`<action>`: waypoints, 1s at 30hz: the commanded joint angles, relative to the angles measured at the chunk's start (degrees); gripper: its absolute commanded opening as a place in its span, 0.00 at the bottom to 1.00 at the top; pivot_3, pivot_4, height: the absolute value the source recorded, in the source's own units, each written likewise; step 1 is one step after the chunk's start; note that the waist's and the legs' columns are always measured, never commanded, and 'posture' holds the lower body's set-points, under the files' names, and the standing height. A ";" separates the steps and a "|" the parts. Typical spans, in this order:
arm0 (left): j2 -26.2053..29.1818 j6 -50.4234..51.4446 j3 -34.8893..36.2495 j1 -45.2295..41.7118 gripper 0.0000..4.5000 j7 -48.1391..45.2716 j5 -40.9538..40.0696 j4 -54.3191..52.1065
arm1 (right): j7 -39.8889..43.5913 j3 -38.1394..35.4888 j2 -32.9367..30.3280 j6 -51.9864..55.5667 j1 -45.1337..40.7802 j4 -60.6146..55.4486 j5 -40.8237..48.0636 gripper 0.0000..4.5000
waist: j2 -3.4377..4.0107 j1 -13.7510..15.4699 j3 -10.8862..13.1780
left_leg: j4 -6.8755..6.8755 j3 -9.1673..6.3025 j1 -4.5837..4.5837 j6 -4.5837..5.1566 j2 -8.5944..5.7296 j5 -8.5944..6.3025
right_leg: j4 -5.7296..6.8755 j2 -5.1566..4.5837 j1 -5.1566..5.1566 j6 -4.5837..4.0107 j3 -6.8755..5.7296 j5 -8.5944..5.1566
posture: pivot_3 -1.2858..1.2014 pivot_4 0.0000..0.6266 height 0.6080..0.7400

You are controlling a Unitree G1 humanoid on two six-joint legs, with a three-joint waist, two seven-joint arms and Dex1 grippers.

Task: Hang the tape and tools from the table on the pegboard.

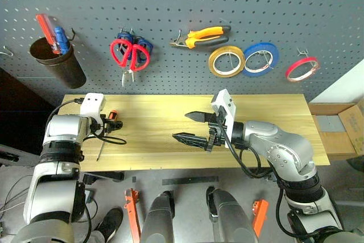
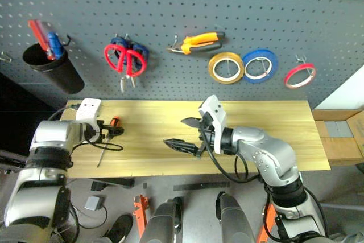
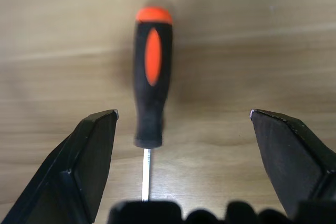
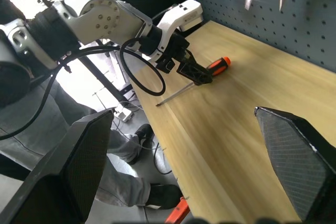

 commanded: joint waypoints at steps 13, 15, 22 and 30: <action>2.47 -8.73 0.25 -7.35 0.97 -2.94 2.06 16.55 | -2.58 -1.02 0.18 0.75 0.66 -3.74 3.21 1.00 | -0.01 0.22 0.94 | 0.05 0.06 -0.01 -0.06 0.04 0.04 | 0.01 0.09 0.02 0.16 -0.05 -0.10 | 0.52 0.61 1.00; 2.33 -10.25 -0.03 -8.56 0.97 -2.86 2.46 18.34 | -2.74 -1.03 0.11 0.81 0.68 -3.81 3.35 1.00 | -0.02 0.22 0.97 | 0.03 0.07 -0.01 -0.06 0.04 0.04 | 0.00 0.09 0.02 0.16 -0.04 -0.10 | 0.52 0.61 1.00; 0.71 -15.43 -1.59 -11.48 0.97 -0.89 5.18 24.11 | -3.37 -0.44 0.50 1.22 0.28 -4.29 3.51 1.00 | -0.04 0.20 1.26 | 0.02 0.06 -0.01 -0.06 0.06 0.04 | 0.00 0.11 0.01 0.17 -0.07 -0.10 | 0.52 0.63 1.00; -0.48 -19.74 -2.29 -13.98 0.97 2.71 7.79 27.92 | -4.21 -0.57 1.04 1.76 0.17 -4.57 3.84 1.00 | -0.24 0.21 2.18 | 0.02 0.05 -0.02 -0.06 0.06 0.04 | 0.01 0.10 0.00 0.17 -0.07 -0.10 | 0.52 0.65 1.00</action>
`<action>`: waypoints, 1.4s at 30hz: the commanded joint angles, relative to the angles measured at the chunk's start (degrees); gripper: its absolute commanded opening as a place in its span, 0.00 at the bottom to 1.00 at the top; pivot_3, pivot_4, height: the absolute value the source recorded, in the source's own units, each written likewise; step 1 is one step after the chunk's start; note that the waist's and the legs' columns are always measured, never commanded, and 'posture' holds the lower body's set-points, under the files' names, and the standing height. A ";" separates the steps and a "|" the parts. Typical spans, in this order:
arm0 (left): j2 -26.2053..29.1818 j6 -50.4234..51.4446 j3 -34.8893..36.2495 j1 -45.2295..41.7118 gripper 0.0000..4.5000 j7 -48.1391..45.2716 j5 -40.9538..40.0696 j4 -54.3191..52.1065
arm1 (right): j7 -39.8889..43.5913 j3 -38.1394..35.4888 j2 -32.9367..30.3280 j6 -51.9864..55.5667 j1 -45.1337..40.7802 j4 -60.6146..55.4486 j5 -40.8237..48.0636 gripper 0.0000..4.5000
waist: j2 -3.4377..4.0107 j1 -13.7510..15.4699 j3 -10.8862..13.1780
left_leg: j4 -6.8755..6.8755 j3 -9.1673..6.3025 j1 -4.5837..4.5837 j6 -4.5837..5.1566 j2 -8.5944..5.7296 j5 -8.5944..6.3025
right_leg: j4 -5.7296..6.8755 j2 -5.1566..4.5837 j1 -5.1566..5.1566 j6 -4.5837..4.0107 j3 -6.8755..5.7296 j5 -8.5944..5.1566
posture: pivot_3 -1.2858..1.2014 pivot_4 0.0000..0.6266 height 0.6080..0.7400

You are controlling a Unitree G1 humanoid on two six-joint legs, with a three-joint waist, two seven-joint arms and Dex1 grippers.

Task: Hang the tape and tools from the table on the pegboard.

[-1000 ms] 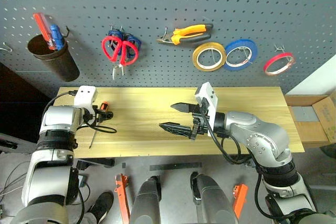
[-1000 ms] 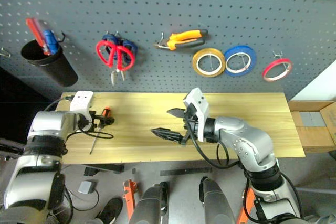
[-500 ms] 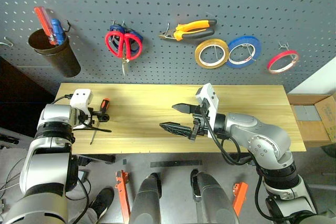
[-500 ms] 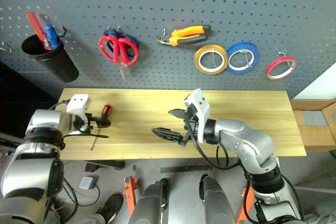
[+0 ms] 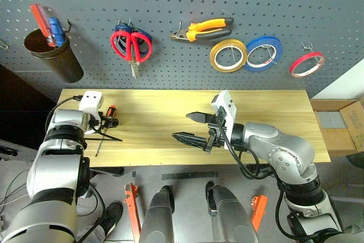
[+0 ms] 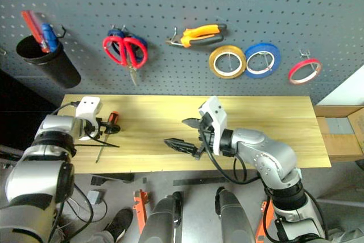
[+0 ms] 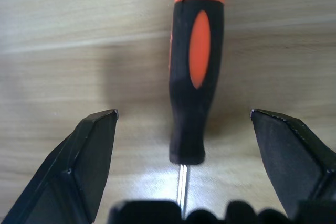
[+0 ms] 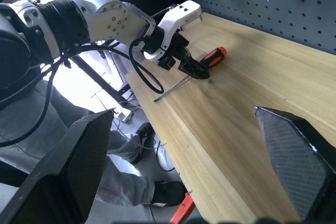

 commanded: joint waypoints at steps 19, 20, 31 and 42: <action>0.70 0.38 3.03 -0.35 0.13 2.45 0.10 0.44 | -1.12 -0.66 -0.06 -0.08 -0.13 -2.44 1.13 1.00 | -0.02 -0.04 0.93 | -0.02 0.00 0.00 -0.01 0.00 0.00 | 0.01 -0.01 -0.02 0.01 -0.02 0.00 | 0.52 0.65 1.00; 0.95 0.60 3.37 -0.21 0.13 2.39 -0.12 -0.30 | -1.01 -0.65 -0.13 -0.27 -0.22 -2.24 0.98 1.00 | -0.02 -0.05 0.93 | -0.02 0.00 0.00 -0.01 0.01 0.00 | 0.01 -0.01 -0.02 0.01 -0.02 0.00 | 0.52 0.65 1.00; 4.71 17.28 10.35 24.18 0.13 -4.10 -8.88 -47.40 | 4.79 0.37 -1.61 -4.85 -4.06 2.50 -0.43 1.00 | -0.11 -0.20 0.85 | -0.09 -0.14 -0.02 -0.74 0.14 -0.01 | 0.08 -0.27 -0.17 -0.24 0.03 0.15 | 0.53 0.51 1.00; -7.20 12.54 22.39 49.94 0.13 3.69 -14.55 -90.91 | 15.41 -2.08 0.02 -14.60 -11.62 12.47 0.72 1.00 | -0.60 1.60 -1.66 | -0.09 -0.18 -0.12 -1.10 0.08 0.12 | -0.12 -0.42 -0.03 -0.30 -0.19 0.19 | 0.56 0.28 1.00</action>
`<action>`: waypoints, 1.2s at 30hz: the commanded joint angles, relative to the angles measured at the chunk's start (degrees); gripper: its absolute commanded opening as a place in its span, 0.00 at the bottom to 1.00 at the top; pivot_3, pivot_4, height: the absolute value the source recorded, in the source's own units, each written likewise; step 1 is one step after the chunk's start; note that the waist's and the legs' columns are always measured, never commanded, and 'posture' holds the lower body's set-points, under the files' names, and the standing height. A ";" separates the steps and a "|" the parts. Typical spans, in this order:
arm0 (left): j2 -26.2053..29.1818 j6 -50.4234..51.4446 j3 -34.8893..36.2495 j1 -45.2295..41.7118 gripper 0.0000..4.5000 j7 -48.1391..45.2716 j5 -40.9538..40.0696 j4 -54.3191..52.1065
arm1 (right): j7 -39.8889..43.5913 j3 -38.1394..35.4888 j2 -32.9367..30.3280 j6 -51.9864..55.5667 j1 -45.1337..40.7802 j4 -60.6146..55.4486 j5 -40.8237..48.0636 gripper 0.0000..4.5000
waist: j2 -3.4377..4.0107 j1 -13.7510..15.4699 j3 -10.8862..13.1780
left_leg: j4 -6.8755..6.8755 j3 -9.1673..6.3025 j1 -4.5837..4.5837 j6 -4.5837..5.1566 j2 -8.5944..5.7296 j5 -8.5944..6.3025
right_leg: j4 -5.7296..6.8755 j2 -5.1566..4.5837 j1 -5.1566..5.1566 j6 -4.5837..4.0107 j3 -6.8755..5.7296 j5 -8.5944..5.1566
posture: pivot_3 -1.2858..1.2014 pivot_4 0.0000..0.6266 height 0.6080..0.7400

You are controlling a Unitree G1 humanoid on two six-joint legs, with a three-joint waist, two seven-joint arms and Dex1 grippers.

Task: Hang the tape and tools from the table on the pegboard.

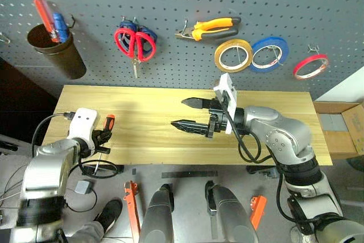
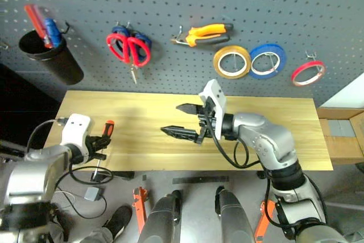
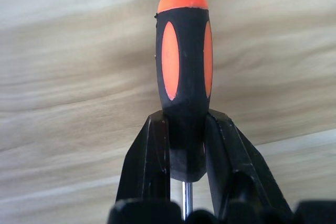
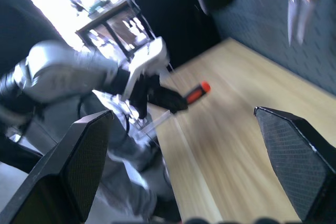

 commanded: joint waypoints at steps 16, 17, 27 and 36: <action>-6.09 -25.22 10.45 -14.45 0.13 9.80 -5.69 -10.15 | -3.72 -2.78 9.14 -19.86 -11.26 11.18 -10.03 1.00 | -0.26 1.51 -8.45 | 0.04 0.00 0.28 -0.24 0.03 0.19 | -0.61 0.64 0.62 -0.22 -0.50 0.49 | 0.56 0.05 1.00; -5.96 -25.83 10.32 -15.90 0.13 10.10 -5.76 -9.10 | -3.72 -2.89 9.30 -20.42 -11.52 11.49 -10.25 1.00 | -0.25 1.52 -8.69 | 0.04 0.00 0.35 -0.25 0.04 0.20 | -0.61 0.68 0.68 -0.26 -0.51 0.51 | 0.56 0.04 1.00; -2.08 -39.75 6.16 -33.07 0.13 11.96 -0.51 12.43 | -4.16 -3.36 10.84 -25.17 -13.37 11.60 -12.27 1.00 | -0.22 1.42 -11.86 | 0.01 0.08 1.19 -0.22 0.17 0.23 | -0.61 0.92 1.39 -0.21 -0.41 0.48 | 0.55 0.00 1.00; -0.90 -52.49 3.07 -42.65 0.13 12.21 3.01 34.93 | -5.03 -2.84 11.36 -24.66 -12.38 10.80 -13.36 1.00 | -0.06 1.15 -12.99 | 0.00 0.23 1.35 -0.13 0.22 0.35 | -0.50 1.06 1.40 -0.49 -0.15 0.73 | 0.54 0.00 1.00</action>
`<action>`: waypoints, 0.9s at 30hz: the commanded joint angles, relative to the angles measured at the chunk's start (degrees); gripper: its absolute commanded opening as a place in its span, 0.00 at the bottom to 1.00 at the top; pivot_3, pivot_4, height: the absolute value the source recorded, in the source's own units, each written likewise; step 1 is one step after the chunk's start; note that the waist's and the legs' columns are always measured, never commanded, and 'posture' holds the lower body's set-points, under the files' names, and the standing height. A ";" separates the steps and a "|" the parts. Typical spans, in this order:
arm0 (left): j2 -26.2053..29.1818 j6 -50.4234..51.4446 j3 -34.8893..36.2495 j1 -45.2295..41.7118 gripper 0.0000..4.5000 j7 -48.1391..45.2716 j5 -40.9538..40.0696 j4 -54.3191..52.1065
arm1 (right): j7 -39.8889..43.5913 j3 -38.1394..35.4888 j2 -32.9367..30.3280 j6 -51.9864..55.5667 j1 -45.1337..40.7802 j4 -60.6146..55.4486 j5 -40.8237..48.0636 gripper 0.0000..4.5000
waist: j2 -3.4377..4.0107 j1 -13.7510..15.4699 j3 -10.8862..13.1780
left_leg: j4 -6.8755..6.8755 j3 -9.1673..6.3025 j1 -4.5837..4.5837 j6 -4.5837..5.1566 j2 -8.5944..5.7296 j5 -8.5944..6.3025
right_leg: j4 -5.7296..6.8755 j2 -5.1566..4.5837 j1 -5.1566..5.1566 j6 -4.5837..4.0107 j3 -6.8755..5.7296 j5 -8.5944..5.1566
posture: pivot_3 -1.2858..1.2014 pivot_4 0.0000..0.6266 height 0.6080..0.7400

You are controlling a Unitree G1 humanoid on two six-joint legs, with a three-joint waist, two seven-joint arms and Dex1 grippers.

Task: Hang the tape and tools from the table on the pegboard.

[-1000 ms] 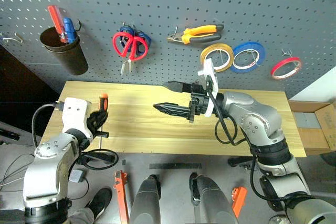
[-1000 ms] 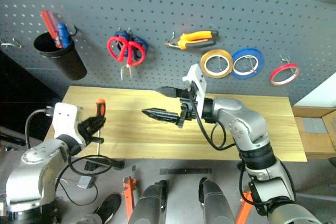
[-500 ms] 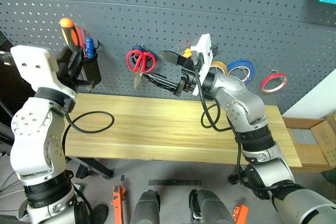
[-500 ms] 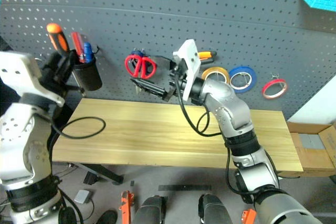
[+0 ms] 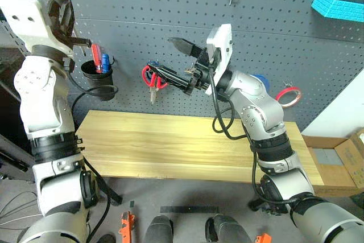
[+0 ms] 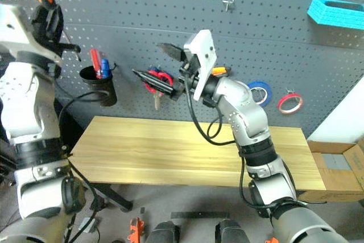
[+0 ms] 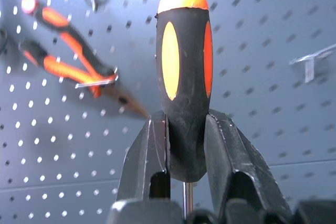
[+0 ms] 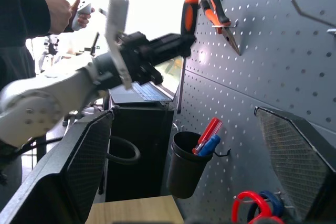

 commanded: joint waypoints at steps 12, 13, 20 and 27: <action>1.79 -18.71 -3.38 -10.71 0.13 3.22 4.38 27.15 | -1.13 -0.32 -0.66 1.17 1.21 -3.82 -0.23 1.00 | -0.12 -0.81 -0.21 | 0.02 0.35 0.05 0.03 0.00 0.01 | 0.02 0.09 -0.04 0.04 0.47 0.15 | 0.53 0.00 1.00; 1.77 -19.73 -3.75 -10.75 0.13 3.46 4.72 28.53 | -1.27 -0.28 -0.69 1.39 1.38 -4.01 -0.21 1.00 | -0.13 -0.94 -0.21 | 0.02 0.35 0.06 0.04 0.00 0.02 | 0.03 0.09 -0.04 0.05 0.48 0.16 | 0.53 0.00 1.00; 1.18 -23.41 -4.66 -10.06 0.13 5.66 5.40 34.28 | -1.93 -0.01 -0.84 2.54 2.17 -5.20 -0.48 1.00 | -0.17 -1.31 -0.24 | 0.03 0.40 0.10 0.04 0.00 0.02 | 0.07 0.09 -0.05 0.07 0.52 0.17 | 0.53 0.01 1.00; 0.68 -22.41 -4.50 -7.60 0.13 8.63 4.91 37.50 | -2.09 -0.10 -1.45 3.83 3.28 -6.82 -0.10 1.00 | -0.20 -1.38 -0.29 | 0.03 0.46 0.14 0.04 0.00 0.02 | 0.11 0.09 -0.04 0.08 0.59 0.18 | 0.52 0.01 1.00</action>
